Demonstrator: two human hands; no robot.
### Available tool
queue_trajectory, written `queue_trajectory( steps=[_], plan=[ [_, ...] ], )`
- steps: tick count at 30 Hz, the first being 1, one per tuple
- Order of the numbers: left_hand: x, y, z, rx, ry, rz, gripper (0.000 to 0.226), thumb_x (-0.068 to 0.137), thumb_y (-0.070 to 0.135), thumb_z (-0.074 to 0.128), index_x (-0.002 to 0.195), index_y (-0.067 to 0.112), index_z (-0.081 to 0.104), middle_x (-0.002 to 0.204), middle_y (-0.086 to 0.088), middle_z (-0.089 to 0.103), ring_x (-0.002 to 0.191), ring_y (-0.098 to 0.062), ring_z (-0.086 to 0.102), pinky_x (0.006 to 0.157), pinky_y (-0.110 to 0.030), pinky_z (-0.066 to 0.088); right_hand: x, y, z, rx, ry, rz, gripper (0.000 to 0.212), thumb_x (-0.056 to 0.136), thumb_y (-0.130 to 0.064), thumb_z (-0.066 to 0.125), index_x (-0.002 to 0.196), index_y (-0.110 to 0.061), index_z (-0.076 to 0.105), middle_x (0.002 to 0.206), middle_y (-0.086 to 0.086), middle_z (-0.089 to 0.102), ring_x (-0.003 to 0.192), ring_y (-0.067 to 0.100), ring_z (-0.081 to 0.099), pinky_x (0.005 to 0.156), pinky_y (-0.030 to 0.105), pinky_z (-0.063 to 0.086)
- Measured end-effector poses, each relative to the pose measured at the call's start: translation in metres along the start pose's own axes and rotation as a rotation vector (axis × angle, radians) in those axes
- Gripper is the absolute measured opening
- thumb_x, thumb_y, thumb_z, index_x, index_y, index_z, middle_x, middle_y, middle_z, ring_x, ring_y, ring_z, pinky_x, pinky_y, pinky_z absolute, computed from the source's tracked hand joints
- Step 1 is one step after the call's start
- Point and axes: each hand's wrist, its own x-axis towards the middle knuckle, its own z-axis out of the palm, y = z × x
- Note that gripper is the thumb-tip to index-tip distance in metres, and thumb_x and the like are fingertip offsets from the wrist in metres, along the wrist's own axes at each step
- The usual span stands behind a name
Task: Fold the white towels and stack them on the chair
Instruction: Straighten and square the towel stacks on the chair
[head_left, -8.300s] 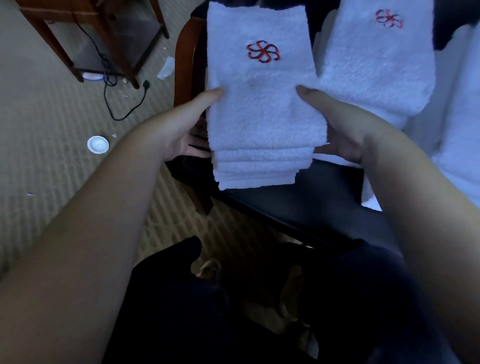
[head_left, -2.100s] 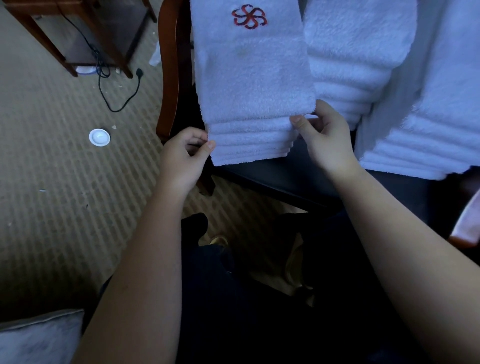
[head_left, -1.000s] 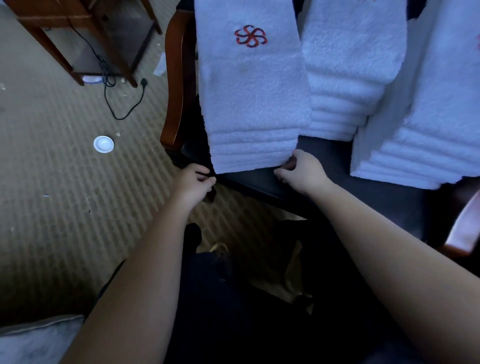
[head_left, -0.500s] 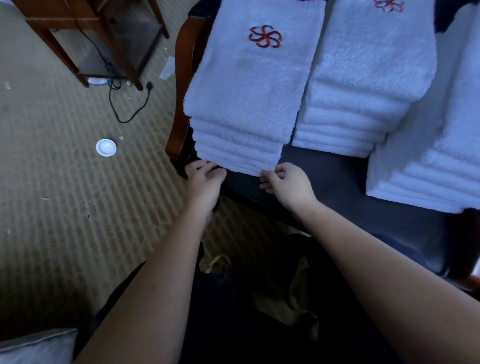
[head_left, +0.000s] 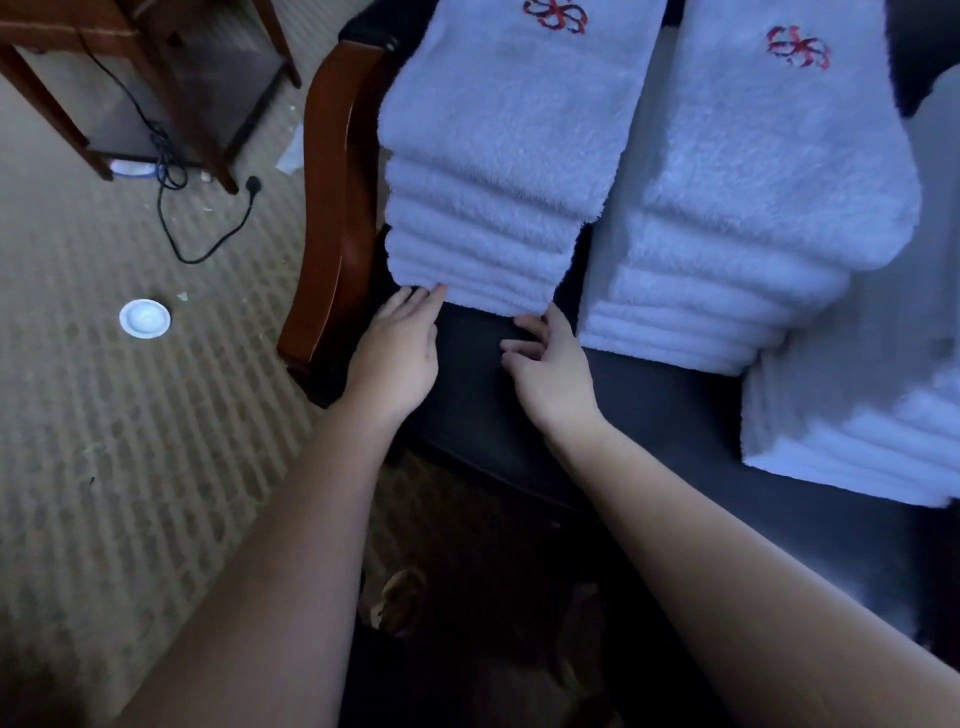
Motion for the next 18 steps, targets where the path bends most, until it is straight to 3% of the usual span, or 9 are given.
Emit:
queue_trajectory(
  steps=[3,7,11,14,18],
  plan=[
    [0.02,-0.003,0.002,0.053,0.016,0.063,0.049,0.1,0.0,0.038,0.148,0.008,0.035,0.15,-0.008,0.042,0.142,-0.026,0.028,0.118,-0.043,0.024,-0.005,-0.003,0.017,-0.21,0.126,-0.121,0.069,0.092,0.0,0.047,0.152,-0.012,0.015,0.143,0.003,0.042,0.118,0.012,0.05,0.088,0.014,0.037],
    [0.038,-0.005,0.009,0.036,0.019,0.056,0.05,0.098,-0.002,0.039,0.147,0.007,0.037,0.149,-0.008,0.043,0.142,-0.025,0.028,0.117,-0.044,0.026,-0.005,0.012,0.033,-0.701,0.208,-0.505,0.055,0.089,-0.006,0.054,0.141,0.0,0.038,0.149,0.016,0.039,0.14,0.029,0.035,0.114,0.036,0.026],
    [0.049,-0.006,0.014,0.034,0.014,0.072,0.054,0.098,-0.002,0.038,0.15,0.011,0.031,0.154,-0.004,0.036,0.145,-0.022,0.023,0.118,-0.042,0.023,0.031,0.001,0.028,-1.021,0.07,-0.34,0.059,0.103,-0.031,0.033,0.153,-0.007,0.013,0.162,0.006,0.012,0.15,0.02,0.005,0.12,0.039,0.0],
    [0.065,-0.01,0.018,0.072,-0.005,0.092,0.055,0.098,0.001,0.037,0.151,0.013,0.029,0.152,-0.003,0.039,0.143,-0.022,0.026,0.119,-0.044,0.018,0.048,-0.004,0.03,-1.121,0.054,-0.261,0.061,0.104,-0.036,0.023,0.154,-0.008,-0.001,0.163,0.005,-0.001,0.149,0.019,-0.004,0.119,0.038,-0.003],
    [0.1,-0.013,0.022,0.147,-0.013,0.102,0.052,0.101,0.01,0.035,0.152,0.016,0.027,0.151,0.001,0.041,0.142,-0.02,0.027,0.12,-0.045,0.01,0.073,-0.013,0.032,-1.17,0.072,-0.196,0.059,0.105,-0.033,0.02,0.154,-0.009,-0.002,0.163,0.006,-0.005,0.149,0.02,-0.007,0.12,0.04,-0.001]
  ],
)
